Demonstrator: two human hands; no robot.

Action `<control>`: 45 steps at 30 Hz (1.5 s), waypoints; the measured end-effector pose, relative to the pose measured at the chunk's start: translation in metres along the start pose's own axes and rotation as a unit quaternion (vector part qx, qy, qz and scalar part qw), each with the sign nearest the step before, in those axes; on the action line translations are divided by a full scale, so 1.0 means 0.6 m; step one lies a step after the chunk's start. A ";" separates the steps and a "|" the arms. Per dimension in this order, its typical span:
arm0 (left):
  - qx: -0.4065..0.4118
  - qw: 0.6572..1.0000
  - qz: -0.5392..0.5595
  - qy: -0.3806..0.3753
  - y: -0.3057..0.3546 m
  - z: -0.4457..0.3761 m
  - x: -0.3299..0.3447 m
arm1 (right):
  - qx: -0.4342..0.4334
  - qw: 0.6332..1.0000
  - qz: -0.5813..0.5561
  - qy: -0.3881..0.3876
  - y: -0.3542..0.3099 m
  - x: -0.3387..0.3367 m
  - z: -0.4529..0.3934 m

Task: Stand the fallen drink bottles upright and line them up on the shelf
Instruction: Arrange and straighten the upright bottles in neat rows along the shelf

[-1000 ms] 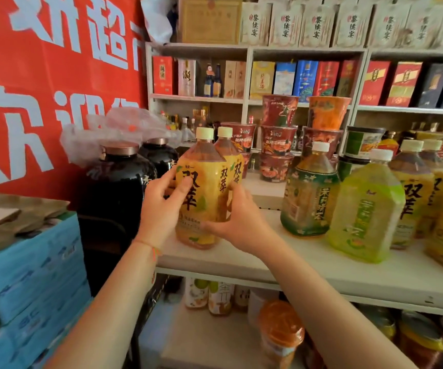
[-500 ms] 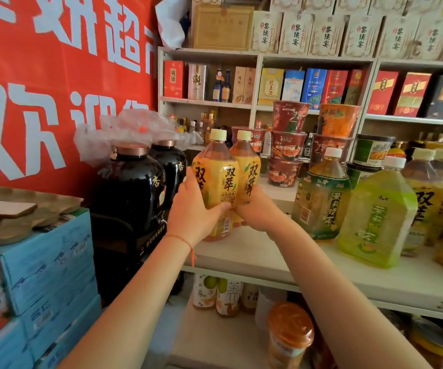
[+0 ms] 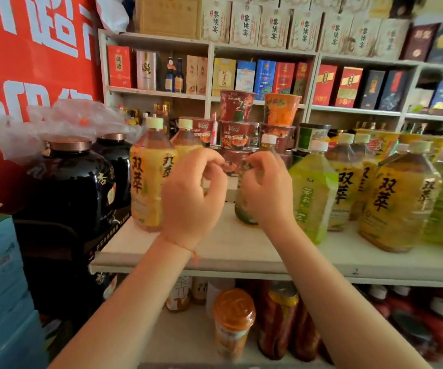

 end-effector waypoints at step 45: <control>-0.213 0.970 0.008 -0.120 0.112 0.045 0.176 | 0.016 0.955 -0.297 -0.002 0.081 -0.180 0.022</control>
Point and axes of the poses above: each hand's wrist, its own z-axis away from the middle knuckle, its own x-axis out of the palm, y = z × x, the point moved 10 cm from there along -z, towards the middle knuckle, and after that the axes turned 13 degrees about -x, right-handed, at the moved point
